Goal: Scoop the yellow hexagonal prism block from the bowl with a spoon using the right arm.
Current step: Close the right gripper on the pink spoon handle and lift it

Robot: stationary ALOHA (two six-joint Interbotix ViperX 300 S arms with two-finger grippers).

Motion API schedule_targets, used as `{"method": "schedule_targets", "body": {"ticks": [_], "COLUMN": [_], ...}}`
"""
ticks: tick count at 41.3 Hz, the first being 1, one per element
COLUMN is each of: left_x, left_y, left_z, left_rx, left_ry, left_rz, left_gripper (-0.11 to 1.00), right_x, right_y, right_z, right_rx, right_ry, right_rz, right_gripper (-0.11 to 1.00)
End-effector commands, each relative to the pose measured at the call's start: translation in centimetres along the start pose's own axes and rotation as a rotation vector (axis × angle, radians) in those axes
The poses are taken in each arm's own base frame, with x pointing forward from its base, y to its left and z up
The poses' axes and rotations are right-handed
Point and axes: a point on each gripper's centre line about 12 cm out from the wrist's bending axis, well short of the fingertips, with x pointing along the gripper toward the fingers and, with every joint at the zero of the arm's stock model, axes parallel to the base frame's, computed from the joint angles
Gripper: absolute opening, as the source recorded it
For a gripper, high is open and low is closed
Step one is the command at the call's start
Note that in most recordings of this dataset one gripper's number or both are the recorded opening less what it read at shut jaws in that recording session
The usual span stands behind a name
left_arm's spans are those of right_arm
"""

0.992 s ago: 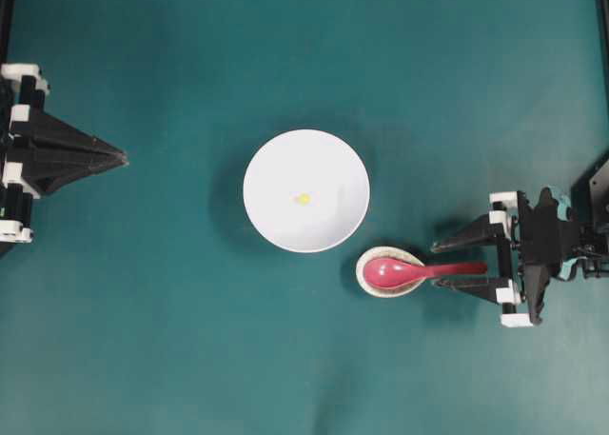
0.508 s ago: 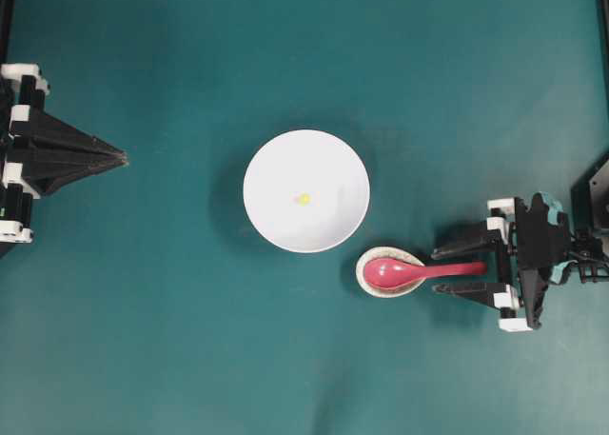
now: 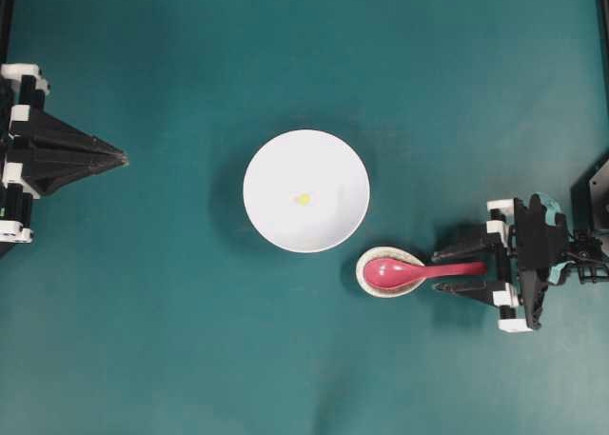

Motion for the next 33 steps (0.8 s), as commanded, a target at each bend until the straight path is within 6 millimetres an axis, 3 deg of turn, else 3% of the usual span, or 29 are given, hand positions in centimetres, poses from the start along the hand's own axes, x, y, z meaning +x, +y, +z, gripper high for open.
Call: {"method": "schedule_targets", "body": {"ticks": [1, 12, 28, 33], "left_x": [0.28, 0.28, 0.28, 0.28], "left_y": [0.02, 0.05, 0.05, 0.05], "left_z": [0.94, 0.92, 0.91, 0.91], "left_rx": [0.0, 0.0, 0.0, 0.0], "left_ry": [-0.025, -0.023, -0.021, -0.021], "left_rz": [0.001, 0.003, 0.003, 0.003], "left_gripper": [0.0, 0.0, 0.0, 0.0], "right_x": [0.06, 0.06, 0.08, 0.04], "right_y": [0.3, 0.3, 0.32, 0.27], "right_z": [0.41, 0.41, 0.75, 0.92], "right_rx": [0.004, 0.004, 0.007, 0.007], "right_ry": [-0.02, -0.02, -0.047, -0.061], "right_rz": [0.011, 0.011, 0.01, 0.01], "right_gripper": [0.51, 0.39, 0.38, 0.3]}}
